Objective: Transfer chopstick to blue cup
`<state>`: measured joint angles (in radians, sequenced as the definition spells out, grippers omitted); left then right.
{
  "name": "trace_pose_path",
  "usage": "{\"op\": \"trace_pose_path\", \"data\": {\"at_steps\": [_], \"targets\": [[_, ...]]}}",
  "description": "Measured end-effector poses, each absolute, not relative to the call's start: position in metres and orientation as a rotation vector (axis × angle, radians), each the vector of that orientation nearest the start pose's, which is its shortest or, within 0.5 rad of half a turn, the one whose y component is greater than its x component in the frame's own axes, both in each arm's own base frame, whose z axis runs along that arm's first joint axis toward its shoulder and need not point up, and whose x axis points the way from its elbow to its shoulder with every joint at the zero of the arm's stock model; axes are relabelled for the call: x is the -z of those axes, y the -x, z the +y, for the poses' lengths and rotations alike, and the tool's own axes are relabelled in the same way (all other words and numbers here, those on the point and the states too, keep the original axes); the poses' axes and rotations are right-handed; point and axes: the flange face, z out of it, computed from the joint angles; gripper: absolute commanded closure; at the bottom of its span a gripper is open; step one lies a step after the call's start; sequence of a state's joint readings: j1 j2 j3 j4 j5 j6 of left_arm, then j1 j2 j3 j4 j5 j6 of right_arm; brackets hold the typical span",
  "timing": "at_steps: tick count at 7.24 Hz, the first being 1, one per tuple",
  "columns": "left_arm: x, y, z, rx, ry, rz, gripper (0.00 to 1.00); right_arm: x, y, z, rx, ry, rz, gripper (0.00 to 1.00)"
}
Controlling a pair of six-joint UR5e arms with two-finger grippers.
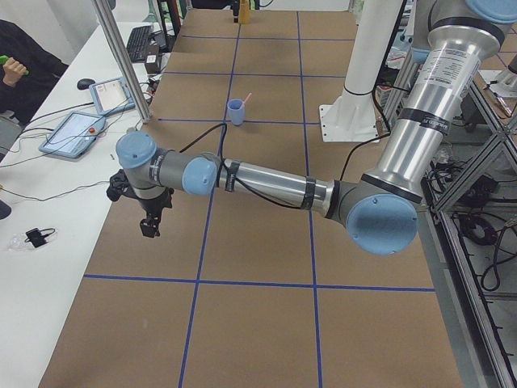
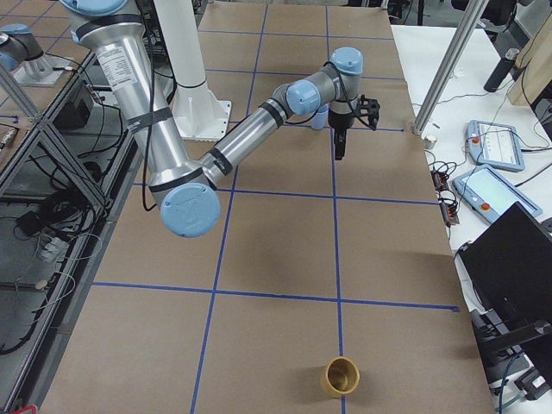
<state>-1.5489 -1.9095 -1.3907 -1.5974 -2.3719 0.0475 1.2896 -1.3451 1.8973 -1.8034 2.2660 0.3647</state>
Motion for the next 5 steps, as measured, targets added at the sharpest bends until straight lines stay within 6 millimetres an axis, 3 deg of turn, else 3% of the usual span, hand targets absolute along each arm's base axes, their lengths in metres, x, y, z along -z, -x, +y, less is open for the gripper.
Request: {"op": "trace_pose_path", "data": {"at_steps": [1, 2, 5], "targets": [[-0.582, 0.064, -0.622, -0.169, -0.183, 0.778, 0.02, -0.469, 0.041, -0.538, 0.030, -0.023, -0.736, 0.00], [-0.604, 0.077, -0.605, -0.176, -0.180, 0.767, 0.02, -0.513, 0.009, -0.524, 0.012, 0.015, -0.733, 0.00], [-0.649, 0.101, -0.563, -0.141, -0.161, 0.757, 0.02, -0.565, -0.040, -0.498, -0.025, -0.002, -0.727, 0.00]]}}
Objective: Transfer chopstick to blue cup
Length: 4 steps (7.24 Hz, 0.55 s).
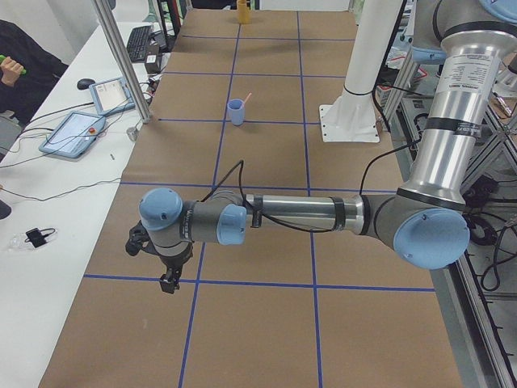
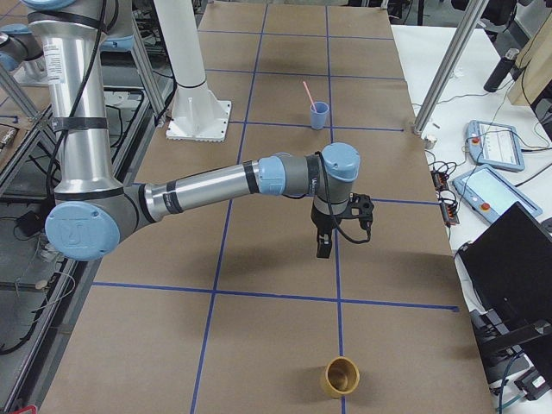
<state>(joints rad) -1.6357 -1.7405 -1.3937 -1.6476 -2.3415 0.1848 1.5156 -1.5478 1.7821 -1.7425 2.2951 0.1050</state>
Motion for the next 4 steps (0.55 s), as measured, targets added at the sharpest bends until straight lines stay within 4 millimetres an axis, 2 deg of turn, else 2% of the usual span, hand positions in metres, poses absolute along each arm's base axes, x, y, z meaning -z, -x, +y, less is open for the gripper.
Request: {"op": "trace_pose_path", "data": {"at_steps": [1, 2, 4], "targets": [[-0.660, 0.101, -0.552, -0.139, -0.170, 0.752, 0.02, -0.589, -0.052, -0.484, -0.050, 0.013, -0.726, 0.00], [-0.662, 0.101, -0.550, -0.130, -0.180, 0.749, 0.02, -0.612, -0.060, -0.476, -0.075, 0.038, -0.728, 0.00], [-0.652, 0.102, -0.556, -0.081, -0.179, 0.748, 0.02, -0.653, -0.074, -0.468, -0.091, 0.081, -0.725, 0.00]]}}
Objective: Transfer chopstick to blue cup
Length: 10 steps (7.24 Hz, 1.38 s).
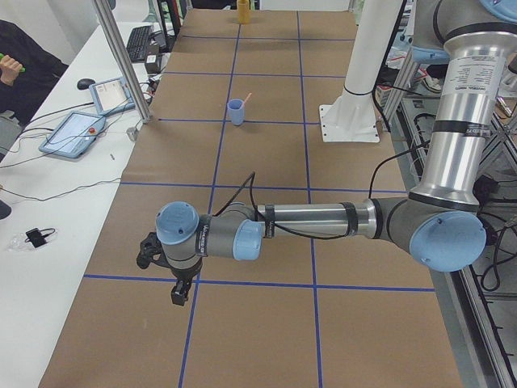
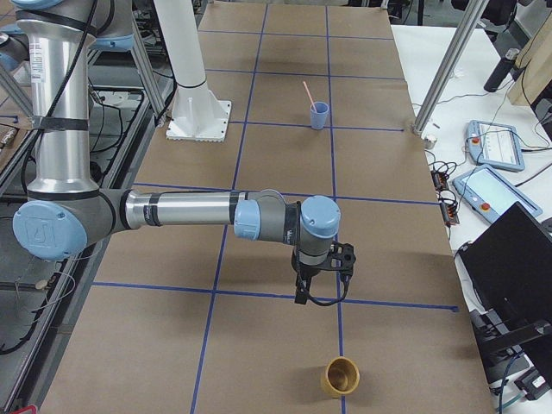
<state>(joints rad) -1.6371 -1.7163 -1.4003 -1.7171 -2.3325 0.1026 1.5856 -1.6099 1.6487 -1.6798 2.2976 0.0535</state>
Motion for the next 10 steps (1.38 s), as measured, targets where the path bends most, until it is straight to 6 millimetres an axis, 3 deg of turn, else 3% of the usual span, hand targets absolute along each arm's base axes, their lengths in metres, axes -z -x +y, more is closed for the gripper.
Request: {"op": "trace_pose_path", "data": {"at_steps": [2, 5, 7, 10], "targets": [[-0.639, 0.100, -0.560, -0.041, -0.182, 0.751, 0.02, -0.677, -0.087, -0.467, -0.078, 0.094, -0.728, 0.00], [-0.627, 0.092, -0.560, -0.003, -0.176, 0.756, 0.02, -0.686, -0.091, -0.464, -0.080, 0.105, -0.728, 0.00], [-0.629, 0.091, -0.558, -0.001, -0.171, 0.757, 0.02, -0.681, -0.092, -0.469, -0.080, 0.095, -0.725, 0.00], [-0.631, 0.091, -0.556, 0.000, -0.167, 0.757, 0.02, -0.647, -0.094, -0.482, -0.088, 0.084, -0.723, 0.00]]}}
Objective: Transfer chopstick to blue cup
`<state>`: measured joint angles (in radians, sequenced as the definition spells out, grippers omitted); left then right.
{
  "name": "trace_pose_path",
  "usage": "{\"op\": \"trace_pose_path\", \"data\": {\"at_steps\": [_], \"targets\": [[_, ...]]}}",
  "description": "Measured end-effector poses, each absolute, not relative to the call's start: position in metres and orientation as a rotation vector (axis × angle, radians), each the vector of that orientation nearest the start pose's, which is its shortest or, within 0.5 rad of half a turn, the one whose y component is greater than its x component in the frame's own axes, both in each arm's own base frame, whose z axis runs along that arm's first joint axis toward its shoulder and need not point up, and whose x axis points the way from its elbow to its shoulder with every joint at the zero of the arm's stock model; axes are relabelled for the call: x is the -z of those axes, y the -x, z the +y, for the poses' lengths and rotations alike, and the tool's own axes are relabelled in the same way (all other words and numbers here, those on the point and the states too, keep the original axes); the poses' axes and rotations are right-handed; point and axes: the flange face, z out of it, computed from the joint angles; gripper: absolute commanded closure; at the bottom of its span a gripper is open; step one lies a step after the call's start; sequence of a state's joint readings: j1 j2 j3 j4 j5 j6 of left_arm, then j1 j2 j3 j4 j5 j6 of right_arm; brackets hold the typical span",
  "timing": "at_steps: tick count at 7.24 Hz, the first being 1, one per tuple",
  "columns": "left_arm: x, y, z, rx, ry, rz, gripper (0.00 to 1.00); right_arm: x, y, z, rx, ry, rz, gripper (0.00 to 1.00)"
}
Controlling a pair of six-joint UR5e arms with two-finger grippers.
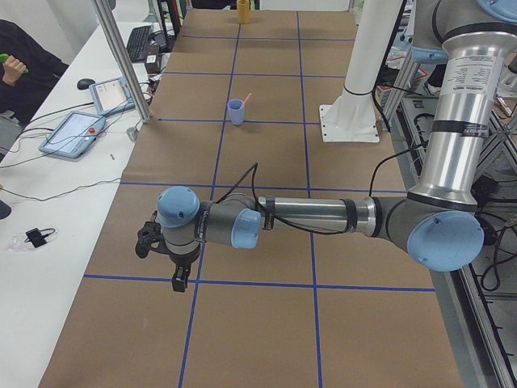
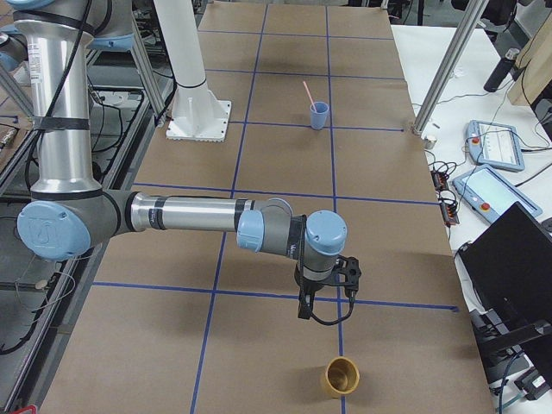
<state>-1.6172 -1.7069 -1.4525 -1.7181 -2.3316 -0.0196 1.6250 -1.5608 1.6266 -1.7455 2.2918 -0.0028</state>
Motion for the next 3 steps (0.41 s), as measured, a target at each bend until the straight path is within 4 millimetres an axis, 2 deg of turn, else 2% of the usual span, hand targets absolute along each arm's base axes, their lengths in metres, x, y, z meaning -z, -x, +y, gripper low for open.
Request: {"op": "trace_pose_path", "data": {"at_steps": [1, 3], "targets": [[-0.6317, 0.0905, -0.5562, -0.001, -0.167, 0.757, 0.02, -0.6362, -0.0942, -0.4843, -0.093, 0.093, -0.723, 0.00], [-0.6328, 0.0907, -0.5555, 0.000, -0.165, 0.757, 0.02, -0.6287, -0.0943, -0.4850, -0.095, 0.098, -0.725, 0.00]]}}
